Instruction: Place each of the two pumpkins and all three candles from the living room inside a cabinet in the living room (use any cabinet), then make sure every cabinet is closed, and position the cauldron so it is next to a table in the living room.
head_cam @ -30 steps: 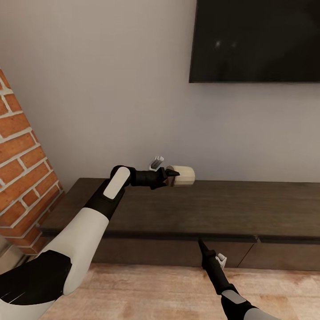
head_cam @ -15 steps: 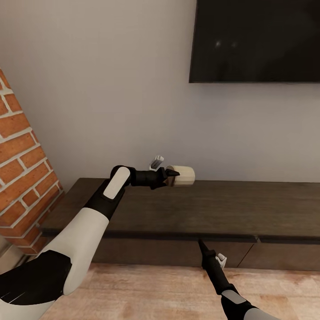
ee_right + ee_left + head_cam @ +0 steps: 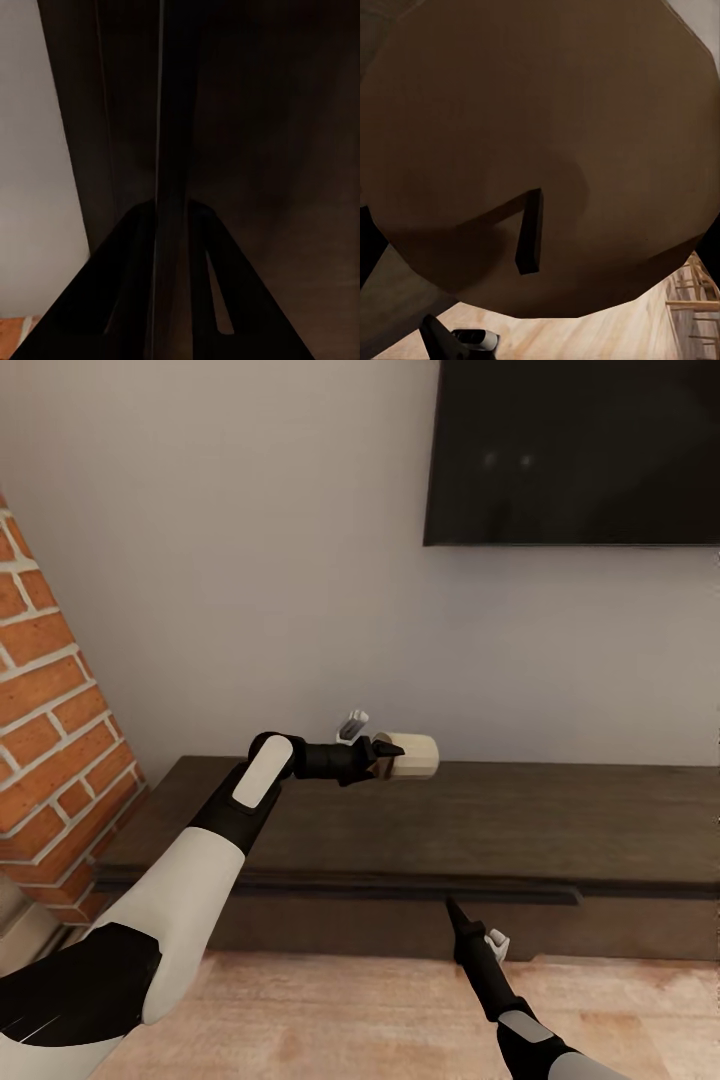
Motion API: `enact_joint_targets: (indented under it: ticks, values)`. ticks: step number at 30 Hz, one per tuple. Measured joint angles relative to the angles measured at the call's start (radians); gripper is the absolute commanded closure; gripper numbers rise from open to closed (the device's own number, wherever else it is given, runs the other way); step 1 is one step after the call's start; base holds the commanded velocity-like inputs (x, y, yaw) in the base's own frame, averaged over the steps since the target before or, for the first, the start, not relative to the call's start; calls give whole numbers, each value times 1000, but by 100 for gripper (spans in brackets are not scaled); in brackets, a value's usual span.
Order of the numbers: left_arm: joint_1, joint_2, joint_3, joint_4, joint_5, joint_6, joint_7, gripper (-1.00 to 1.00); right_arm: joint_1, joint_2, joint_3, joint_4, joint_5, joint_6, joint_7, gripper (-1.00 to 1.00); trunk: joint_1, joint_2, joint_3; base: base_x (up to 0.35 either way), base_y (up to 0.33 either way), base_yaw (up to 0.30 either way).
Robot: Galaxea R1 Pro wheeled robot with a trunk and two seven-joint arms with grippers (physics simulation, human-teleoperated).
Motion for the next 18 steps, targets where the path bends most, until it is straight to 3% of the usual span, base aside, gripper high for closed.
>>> enact_joint_targets:
  ticks: [18]
  values:
    - [0, 0, 0, 1, -1, 0, 1, 100, 0, 2, 2, 0, 1, -1, 0, 100, 0, 0, 0, -132, 0, 0]
